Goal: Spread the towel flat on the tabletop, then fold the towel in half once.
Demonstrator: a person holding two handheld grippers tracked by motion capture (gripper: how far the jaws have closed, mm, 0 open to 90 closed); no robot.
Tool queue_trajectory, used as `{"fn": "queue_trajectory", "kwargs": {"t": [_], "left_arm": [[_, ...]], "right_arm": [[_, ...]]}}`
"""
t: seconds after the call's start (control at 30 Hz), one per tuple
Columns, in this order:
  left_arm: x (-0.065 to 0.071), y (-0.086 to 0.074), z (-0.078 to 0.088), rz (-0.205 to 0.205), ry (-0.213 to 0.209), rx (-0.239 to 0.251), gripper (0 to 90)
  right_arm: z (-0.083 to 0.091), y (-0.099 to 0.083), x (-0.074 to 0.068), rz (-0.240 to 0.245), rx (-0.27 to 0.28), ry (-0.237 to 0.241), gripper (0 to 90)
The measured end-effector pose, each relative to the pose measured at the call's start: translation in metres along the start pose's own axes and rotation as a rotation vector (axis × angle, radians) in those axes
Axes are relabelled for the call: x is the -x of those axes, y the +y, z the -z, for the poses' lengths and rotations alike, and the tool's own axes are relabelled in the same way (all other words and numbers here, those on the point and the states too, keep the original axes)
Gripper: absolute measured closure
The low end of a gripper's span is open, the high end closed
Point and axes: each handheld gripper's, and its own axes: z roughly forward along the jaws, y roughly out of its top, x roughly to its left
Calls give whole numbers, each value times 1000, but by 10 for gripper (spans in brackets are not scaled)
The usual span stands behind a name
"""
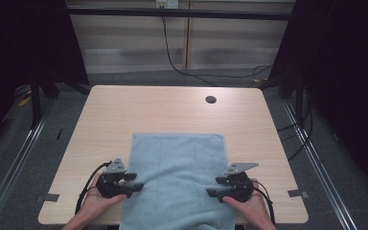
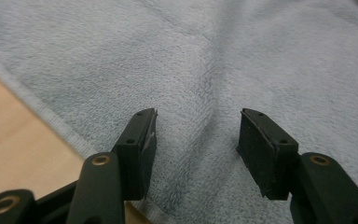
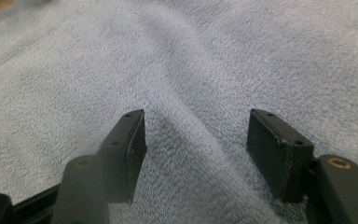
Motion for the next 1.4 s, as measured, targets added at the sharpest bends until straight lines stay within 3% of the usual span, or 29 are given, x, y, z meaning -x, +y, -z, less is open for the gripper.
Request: {"fn": "queue_trajectory", "kwargs": {"t": [0.13, 0.4, 0.5, 0.53, 0.6, 0.67, 0.93, 1.1, 1.2, 1.3, 1.37, 1.4], "left_arm": [[-1, 1, 1, -6, 0, 19, 461], [-15, 14, -6, 1, 54, 53, 345], [-20, 12, -13, -9, 56, 34, 334], [-20, 12, -14, -31, 58, 43, 338], [-23, 10, -13, 4, 41, 57, 355], [-25, 8, -11, 4, 48, 72, 425], [-26, 6, -11, 13, 42, 78, 429], [-26, 7, -10, -23, 44, 67, 429], [-28, 7, -10, -5, 28, 70, 429], [-30, 7, -10, 9, 15, 73, 429], [-29, 7, -10, 13, 16, 72, 428], [-29, 7, -10, 11, 16, 71, 428]], "right_arm": [[13, 10, 9, -46, 101, 1, 383], [13, 39, 49, -66, 121, -51, 387], [7, 50, 66, -75, 124, -75, 379], [4, 53, 72, -72, 132, -80, 377], [-3, 59, 81, -81, 133, -106, 362], [-9, 64, 89, -78, 148, -129, 369], [-31, 79, 108, -64, 132, -155, 411], [-45, 88, 120, -82, 100, -166, 397], [-53, 90, 129, -92, 76, -186, 397], [-56, 89, 135, -68, 111, -233, 425], [-58, 87, 139, -96, 103, -216, 417], [-59, 86, 138, -88, 109, -222, 414]]}}
